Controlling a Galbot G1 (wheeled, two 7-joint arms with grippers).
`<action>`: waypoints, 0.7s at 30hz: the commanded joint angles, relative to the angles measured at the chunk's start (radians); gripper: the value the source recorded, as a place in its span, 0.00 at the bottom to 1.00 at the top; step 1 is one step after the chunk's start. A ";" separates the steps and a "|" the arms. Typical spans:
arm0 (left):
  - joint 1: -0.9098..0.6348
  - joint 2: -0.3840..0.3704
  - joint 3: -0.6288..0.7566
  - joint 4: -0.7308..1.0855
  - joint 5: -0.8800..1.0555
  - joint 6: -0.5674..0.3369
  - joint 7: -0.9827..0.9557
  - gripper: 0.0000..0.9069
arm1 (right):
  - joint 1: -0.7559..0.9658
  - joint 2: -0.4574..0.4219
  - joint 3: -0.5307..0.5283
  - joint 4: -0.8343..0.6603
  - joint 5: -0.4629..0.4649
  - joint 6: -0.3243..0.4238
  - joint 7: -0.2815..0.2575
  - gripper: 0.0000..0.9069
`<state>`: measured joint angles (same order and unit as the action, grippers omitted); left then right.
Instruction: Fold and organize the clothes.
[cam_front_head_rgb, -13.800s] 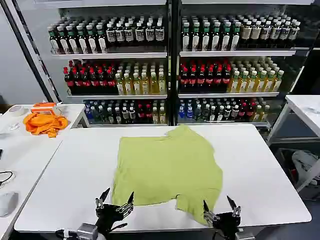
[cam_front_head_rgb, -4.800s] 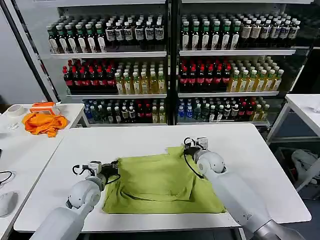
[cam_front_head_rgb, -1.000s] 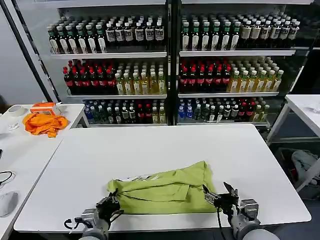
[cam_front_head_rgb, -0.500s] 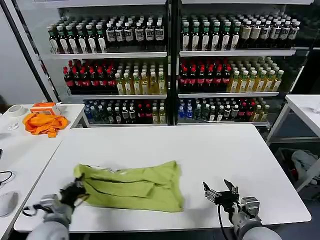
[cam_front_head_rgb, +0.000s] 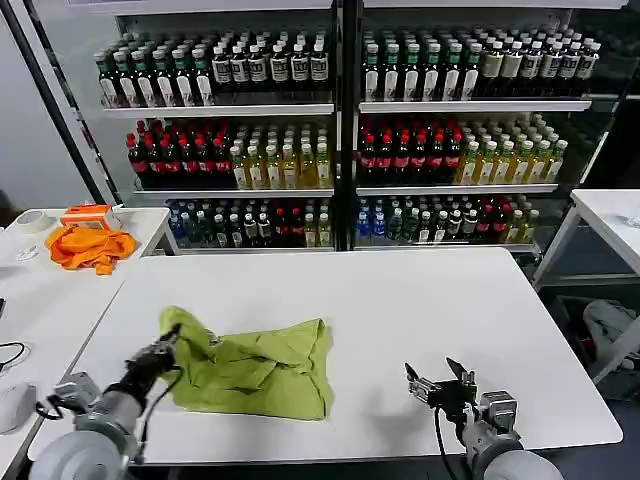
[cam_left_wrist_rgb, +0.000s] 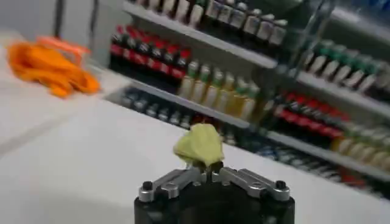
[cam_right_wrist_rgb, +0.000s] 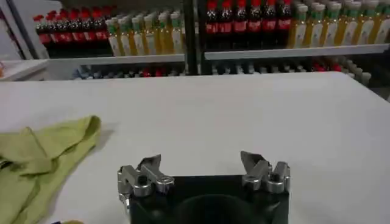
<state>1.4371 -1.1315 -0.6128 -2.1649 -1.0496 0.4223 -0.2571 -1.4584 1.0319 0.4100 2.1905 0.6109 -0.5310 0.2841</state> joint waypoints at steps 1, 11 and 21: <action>-0.047 -0.107 0.177 -0.032 -0.169 -0.004 0.012 0.02 | 0.002 -0.005 0.002 -0.002 0.001 0.003 0.000 1.00; -0.141 -0.185 0.366 0.130 0.024 0.003 -0.012 1.00 | 0.008 -0.014 0.003 -0.002 0.003 0.001 0.000 1.00; -0.174 -0.191 0.412 0.151 0.200 -0.020 0.017 1.00 | 0.019 -0.003 -0.018 -0.007 0.004 0.006 0.004 1.00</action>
<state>1.3047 -1.2951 -0.2818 -2.0563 -0.9700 0.4159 -0.2520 -1.4444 1.0271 0.4027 2.1847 0.6149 -0.5256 0.2871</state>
